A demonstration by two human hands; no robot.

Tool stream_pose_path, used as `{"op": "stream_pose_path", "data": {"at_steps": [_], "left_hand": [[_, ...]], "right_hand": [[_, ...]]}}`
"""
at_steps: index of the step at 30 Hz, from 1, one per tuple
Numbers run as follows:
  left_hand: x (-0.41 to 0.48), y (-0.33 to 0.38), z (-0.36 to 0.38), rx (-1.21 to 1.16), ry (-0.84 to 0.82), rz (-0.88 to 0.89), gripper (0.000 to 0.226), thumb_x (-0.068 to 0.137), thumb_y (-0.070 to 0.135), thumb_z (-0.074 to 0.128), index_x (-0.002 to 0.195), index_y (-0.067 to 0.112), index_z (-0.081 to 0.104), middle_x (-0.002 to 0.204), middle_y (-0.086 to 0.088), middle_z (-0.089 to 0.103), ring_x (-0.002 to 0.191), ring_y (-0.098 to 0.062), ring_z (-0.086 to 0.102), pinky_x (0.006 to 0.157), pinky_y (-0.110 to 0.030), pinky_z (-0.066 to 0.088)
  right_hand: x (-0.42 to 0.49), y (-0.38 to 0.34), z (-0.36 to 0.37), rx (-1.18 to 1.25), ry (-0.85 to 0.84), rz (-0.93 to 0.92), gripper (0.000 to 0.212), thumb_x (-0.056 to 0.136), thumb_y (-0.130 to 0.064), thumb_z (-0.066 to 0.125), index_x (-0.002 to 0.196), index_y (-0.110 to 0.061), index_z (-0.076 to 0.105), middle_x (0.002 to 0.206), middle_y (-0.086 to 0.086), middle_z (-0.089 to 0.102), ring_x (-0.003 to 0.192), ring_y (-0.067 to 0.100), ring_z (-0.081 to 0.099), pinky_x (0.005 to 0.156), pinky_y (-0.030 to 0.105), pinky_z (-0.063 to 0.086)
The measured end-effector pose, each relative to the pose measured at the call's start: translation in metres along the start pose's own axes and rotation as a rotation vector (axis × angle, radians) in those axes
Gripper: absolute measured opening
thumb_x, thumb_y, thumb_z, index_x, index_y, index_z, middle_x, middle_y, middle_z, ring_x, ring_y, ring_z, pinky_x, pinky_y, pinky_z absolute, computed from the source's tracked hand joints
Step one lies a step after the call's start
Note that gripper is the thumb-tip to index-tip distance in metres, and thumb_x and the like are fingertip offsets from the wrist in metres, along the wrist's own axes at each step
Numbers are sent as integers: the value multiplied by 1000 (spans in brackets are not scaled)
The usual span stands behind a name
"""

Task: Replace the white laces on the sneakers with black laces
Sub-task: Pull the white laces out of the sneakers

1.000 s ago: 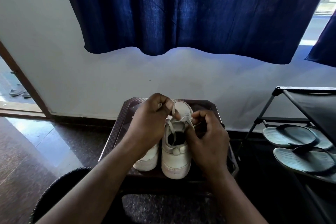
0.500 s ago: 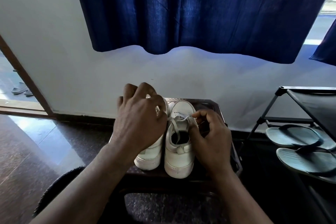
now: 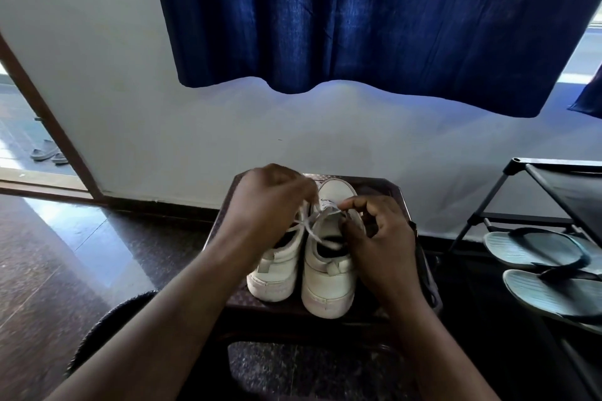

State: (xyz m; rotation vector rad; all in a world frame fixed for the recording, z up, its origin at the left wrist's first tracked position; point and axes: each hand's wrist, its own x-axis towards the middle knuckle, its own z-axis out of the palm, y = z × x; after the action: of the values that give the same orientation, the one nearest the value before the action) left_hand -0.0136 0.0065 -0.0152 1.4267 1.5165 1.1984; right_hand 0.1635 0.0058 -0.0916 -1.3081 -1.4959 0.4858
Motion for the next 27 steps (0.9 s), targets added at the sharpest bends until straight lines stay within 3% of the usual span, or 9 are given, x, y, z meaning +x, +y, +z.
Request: {"op": "stream_pose_path", "data": {"at_steps": [3,6,8,11,13,15,18,23,27], "left_hand": [[3,8,-9,-481,103,-19,15,92,19,69,82,18,80,81,10,73,85,-14,62,83,-40,46],[5,4,-18,-729,140,29,31,99,9,64,124,26,73,117,9,71,111,-20,63,93,-44,49],[8,-4,-23,-730,175,34,58,100,4,61,146,39,56,140,10,63,126,-13,62,102,-43,52],[13,-14,-22,-485,159,102,72,102,2,58,157,42,38,147,10,55,119,-9,63,100,-38,54],[15,-19,-16,-213,98,180,58,101,14,64,148,44,50,140,14,58,123,-15,60,103,-46,54],[14,-21,-9,202,24,282,18,93,45,66,111,46,71,122,21,67,121,-13,56,101,-47,52],[3,-21,-3,750,-102,397,43,77,79,51,79,40,67,109,26,65,120,-11,44,98,-44,45],[-3,-15,-4,868,-123,413,47,79,79,56,80,33,65,107,24,60,121,-9,37,101,-41,37],[3,-22,1,695,-110,466,28,93,61,62,78,38,61,102,19,58,110,-13,46,93,-44,46]], "right_hand": [[0,3,2,-14,5,-43,25,85,-7,77,99,-27,77,107,-11,63,105,-1,59,89,16,46],[1,1,3,3,-7,-24,27,85,-10,77,96,-34,76,107,-14,61,108,4,60,92,28,52],[3,0,3,-9,-25,-14,27,85,-12,77,95,-36,76,107,-14,61,109,7,60,94,30,52],[3,0,2,-17,-39,-12,23,85,-16,76,94,-37,75,108,-14,61,111,10,60,96,31,50],[3,0,2,-27,-36,-25,20,84,-21,75,93,-39,74,107,-14,60,110,10,59,95,29,49],[3,-1,2,-38,-35,-30,23,83,-21,80,91,-41,72,106,-15,60,107,5,59,91,23,48],[4,-2,1,-43,-42,-3,28,83,-20,83,88,-45,70,105,-16,59,106,-2,58,85,8,41],[3,-2,1,-32,-26,1,23,81,-16,82,90,-37,75,104,-15,61,103,-4,58,82,2,39],[2,-1,1,-31,-25,-5,23,83,-19,84,91,-39,74,105,-15,61,103,-4,58,82,4,39]]}}
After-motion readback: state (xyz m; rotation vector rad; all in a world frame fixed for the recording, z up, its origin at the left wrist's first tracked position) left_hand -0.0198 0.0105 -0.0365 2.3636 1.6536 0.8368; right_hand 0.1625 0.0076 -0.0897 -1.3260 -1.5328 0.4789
